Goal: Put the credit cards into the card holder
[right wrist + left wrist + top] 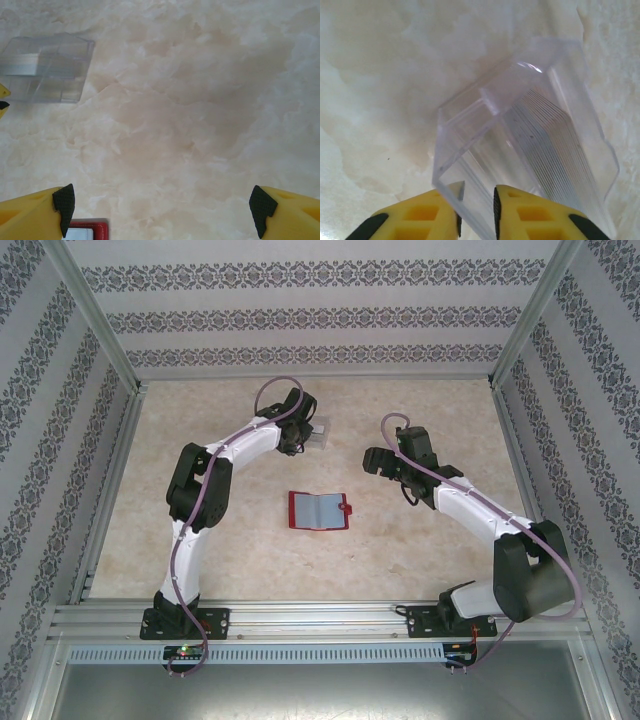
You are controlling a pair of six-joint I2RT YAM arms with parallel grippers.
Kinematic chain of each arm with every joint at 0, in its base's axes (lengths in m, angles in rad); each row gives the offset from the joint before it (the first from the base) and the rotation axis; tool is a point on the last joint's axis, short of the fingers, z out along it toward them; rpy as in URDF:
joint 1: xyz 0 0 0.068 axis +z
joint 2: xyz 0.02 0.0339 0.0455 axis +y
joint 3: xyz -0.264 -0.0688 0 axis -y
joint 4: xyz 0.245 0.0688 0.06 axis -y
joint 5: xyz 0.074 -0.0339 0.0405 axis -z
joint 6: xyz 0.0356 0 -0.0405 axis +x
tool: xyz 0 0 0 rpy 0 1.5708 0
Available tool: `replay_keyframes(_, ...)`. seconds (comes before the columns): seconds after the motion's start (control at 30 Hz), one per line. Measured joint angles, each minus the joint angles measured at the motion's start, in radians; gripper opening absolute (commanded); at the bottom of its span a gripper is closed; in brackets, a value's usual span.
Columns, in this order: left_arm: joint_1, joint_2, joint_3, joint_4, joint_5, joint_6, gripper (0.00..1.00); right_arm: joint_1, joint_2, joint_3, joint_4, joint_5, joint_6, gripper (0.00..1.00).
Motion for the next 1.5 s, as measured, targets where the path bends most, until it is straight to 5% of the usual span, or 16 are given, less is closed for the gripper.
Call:
replay_keyframes(0.37,0.002,0.0,0.034,-0.065,0.077,0.179,0.0,0.0,-0.004,0.002,-0.006,-0.031,0.006,0.93)
replay_keyframes(0.83,0.002,0.039,0.112,-0.137,0.299,0.48,0.0,-0.004,0.111,0.173,-0.087,-0.138,-0.019,0.89)
replay_keyframes(1.5,0.11,0.086,0.126,-0.025,0.612,0.596,0.3,0.113,0.405,0.454,-0.223,-0.096,-0.077,0.89)
